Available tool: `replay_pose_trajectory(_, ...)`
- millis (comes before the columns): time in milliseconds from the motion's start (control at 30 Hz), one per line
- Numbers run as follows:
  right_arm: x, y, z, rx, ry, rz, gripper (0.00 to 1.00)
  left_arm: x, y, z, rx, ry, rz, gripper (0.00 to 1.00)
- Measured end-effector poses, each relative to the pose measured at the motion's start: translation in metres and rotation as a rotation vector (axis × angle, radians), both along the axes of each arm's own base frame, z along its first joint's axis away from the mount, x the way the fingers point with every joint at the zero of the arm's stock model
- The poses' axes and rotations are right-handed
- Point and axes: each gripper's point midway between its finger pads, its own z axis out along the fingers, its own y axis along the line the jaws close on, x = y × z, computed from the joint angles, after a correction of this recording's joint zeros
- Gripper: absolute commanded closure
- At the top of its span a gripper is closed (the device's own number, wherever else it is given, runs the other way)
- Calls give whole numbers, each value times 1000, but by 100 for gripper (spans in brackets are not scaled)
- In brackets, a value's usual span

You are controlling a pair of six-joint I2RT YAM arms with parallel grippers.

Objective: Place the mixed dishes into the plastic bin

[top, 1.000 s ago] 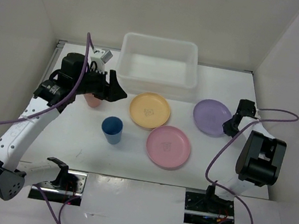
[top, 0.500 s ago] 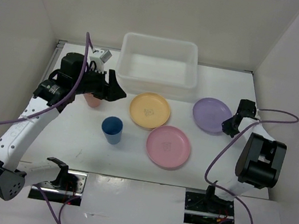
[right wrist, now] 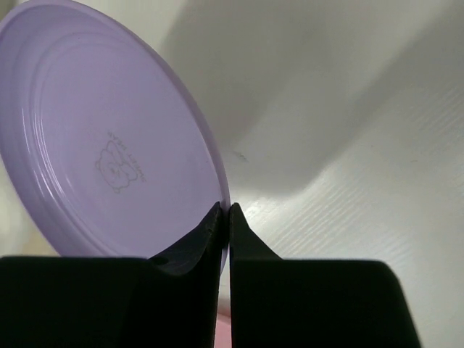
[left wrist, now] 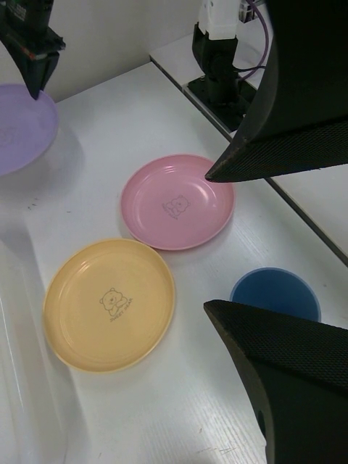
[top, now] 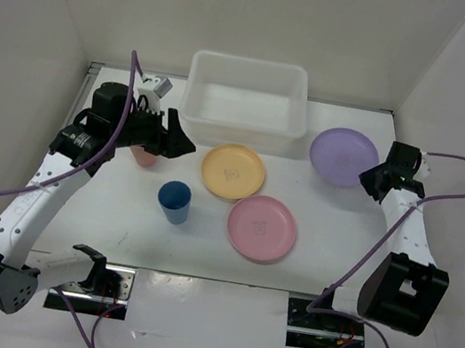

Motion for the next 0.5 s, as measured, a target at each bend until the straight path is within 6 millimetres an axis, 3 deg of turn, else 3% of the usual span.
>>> replay_pose_trajectory(200, 14, 9, 70, 6, -172, 46, 100, -1, 0, 1, -1, -4, 0, 28)
replay_pose_trajectory(300, 26, 24, 100, 20, -249, 93, 100, -3, 0, 4, -5, -12, -3, 28)
replay_pose_trajectory(367, 38, 48, 116, 37, -286, 148, 100, -5, 1, 7, -8, -20, -5, 28)
replay_pose_trajectory(500, 80, 127, 135, 93, -330, 333, 100, -8, 1, 12, -15, -38, -9, 29)
